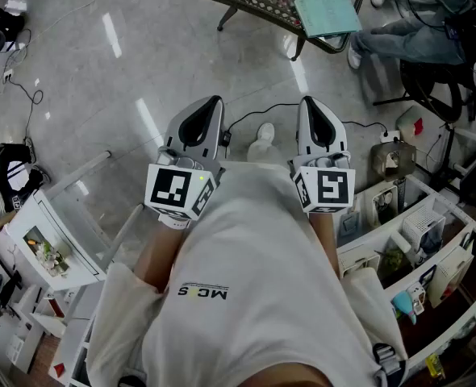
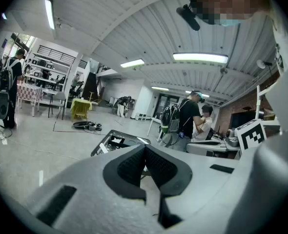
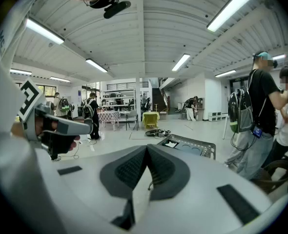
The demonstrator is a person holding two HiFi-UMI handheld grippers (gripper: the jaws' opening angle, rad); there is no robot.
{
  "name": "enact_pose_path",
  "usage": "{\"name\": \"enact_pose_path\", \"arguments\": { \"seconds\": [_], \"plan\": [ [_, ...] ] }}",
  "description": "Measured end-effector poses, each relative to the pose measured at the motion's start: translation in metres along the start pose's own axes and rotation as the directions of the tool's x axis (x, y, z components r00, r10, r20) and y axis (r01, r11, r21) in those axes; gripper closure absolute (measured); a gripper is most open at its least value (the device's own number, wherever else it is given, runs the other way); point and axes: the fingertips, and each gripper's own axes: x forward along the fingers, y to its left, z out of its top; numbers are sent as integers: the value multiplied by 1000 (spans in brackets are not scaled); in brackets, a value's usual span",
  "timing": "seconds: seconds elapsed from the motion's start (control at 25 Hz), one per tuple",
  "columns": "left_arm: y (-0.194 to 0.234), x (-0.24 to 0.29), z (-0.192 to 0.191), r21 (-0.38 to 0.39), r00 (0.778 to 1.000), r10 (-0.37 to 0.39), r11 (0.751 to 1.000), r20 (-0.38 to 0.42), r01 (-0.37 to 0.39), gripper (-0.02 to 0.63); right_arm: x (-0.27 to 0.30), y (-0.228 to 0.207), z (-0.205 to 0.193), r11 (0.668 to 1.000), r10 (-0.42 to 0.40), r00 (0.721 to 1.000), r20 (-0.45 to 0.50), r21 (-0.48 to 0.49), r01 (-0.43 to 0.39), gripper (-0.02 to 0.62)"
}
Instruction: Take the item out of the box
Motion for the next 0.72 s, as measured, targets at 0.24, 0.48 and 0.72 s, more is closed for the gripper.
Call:
{"name": "enact_pose_path", "arguments": {
  "seconds": [0.24,0.48,0.72],
  "plan": [
    [-68,6,-1,12,1000,9,1000,7,-9,581,-38,-29,-1,998,53,998,20,21,-54,581],
    [-107,18,0,15,999,48,999,18,-48,581,-59,-74,-9,998,42,999,4,48,-43,580],
    [-133,39,-7,40,998,68,997,10,-69,581,-69,-114,-19,995,58,998,28,77,-60,580]
  ]
}}
